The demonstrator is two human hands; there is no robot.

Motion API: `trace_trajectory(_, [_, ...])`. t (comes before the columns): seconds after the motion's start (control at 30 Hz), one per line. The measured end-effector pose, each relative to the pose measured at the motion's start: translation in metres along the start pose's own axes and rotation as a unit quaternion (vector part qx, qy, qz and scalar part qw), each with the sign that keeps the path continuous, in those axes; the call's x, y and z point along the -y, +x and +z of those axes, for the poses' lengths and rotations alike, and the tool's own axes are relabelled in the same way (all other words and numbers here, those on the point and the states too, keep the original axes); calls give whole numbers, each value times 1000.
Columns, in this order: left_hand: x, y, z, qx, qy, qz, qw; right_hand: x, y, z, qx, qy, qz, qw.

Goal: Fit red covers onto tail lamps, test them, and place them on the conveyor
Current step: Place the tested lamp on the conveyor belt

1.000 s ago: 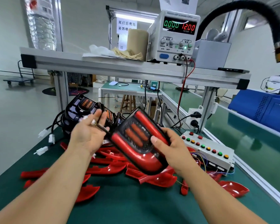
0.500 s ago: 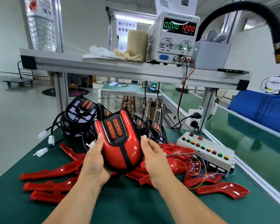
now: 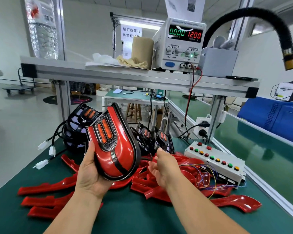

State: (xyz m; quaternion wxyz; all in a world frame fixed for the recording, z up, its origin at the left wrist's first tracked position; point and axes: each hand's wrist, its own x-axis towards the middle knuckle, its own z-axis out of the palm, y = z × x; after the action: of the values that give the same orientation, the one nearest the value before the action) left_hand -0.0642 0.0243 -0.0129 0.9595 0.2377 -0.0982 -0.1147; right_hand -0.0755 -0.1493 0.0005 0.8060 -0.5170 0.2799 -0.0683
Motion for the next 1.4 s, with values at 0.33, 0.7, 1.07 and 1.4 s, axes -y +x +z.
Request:
trace_trajectory(0.33, [-2,-1,-1,17,34,-16,999,16,5,-2,-3,-31,-181,983])
trace_trajectory(0.7, [25,14,22,7,108,-115,987,18,-1,-23,272,-182,-228,917])
trace_trajectory(1.07, [72,26,97,-45,277,-120,952,35,-35,-79,49,-50,-249,966])
trace_trajectory(1.4, [188,11,199,142,319,-229,909,108,-76,-205,-195,157,-294,922])
